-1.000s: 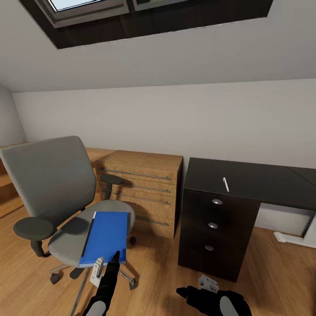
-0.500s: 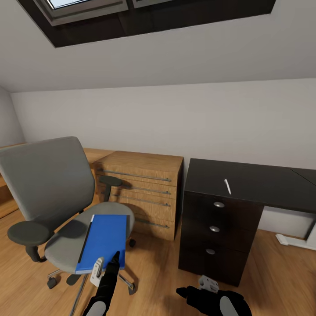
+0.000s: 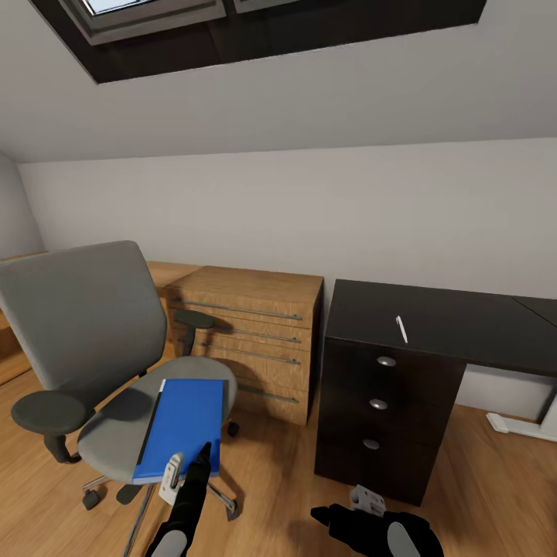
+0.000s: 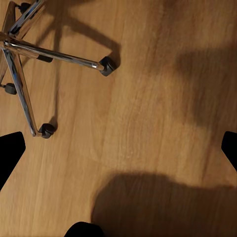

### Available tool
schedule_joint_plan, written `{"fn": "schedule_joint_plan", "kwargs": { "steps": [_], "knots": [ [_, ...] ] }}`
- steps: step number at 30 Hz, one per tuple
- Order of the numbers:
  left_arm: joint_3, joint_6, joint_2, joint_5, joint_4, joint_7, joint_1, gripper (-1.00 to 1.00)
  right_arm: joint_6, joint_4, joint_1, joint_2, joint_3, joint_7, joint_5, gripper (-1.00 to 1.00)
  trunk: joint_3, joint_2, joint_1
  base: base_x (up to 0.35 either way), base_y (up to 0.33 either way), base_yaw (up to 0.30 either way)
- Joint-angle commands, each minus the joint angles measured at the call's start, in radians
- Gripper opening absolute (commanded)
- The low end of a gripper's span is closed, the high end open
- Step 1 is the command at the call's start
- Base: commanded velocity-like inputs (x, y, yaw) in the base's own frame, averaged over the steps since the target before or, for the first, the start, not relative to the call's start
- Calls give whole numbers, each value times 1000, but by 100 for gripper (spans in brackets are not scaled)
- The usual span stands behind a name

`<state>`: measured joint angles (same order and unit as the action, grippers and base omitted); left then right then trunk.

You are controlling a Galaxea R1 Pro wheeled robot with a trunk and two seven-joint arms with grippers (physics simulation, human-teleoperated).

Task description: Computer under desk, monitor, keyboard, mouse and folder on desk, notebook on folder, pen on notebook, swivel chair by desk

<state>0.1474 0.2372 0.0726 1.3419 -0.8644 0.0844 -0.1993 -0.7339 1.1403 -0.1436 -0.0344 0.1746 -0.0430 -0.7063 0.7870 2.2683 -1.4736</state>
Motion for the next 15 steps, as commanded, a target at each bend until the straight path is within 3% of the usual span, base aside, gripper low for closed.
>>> {"fn": "schedule_joint_plan", "kwargs": {
  "steps": [1, 4, 5, 11, 15],
  "knots": [
    [3, 5, 0, 11, 1, 5, -1, 100, -2, 1, -1, -1, 2, -5, -5, 100, 1, 0, 0, 2, 0, 0],
    [3, 4, 0, 10, 1, 6, -2, 100, -2, 1, -1, -1, 2, -5, -5, 100, 1, 0, 0, 1, 0, 0],
    [3, 4, 0, 8, 1, 6, -2, -100, -2, 1, -1, -1, 2, -5, -5, 100, 1, 0, 0, 1, 0, 0],
    [3, 4, -1, 0, -1, 12, -4, -100, -2, 1, -1, -1, 2, -5, -4, 100, 1, 0, 0, 0, 0, 0],
    [5, 2, -2, -3, -5, 56, -4, -100, -2, 1, -1, -1, 2, -5, -4, 100, 1, 0, 0, 0, 0, 0]
  ]
}}
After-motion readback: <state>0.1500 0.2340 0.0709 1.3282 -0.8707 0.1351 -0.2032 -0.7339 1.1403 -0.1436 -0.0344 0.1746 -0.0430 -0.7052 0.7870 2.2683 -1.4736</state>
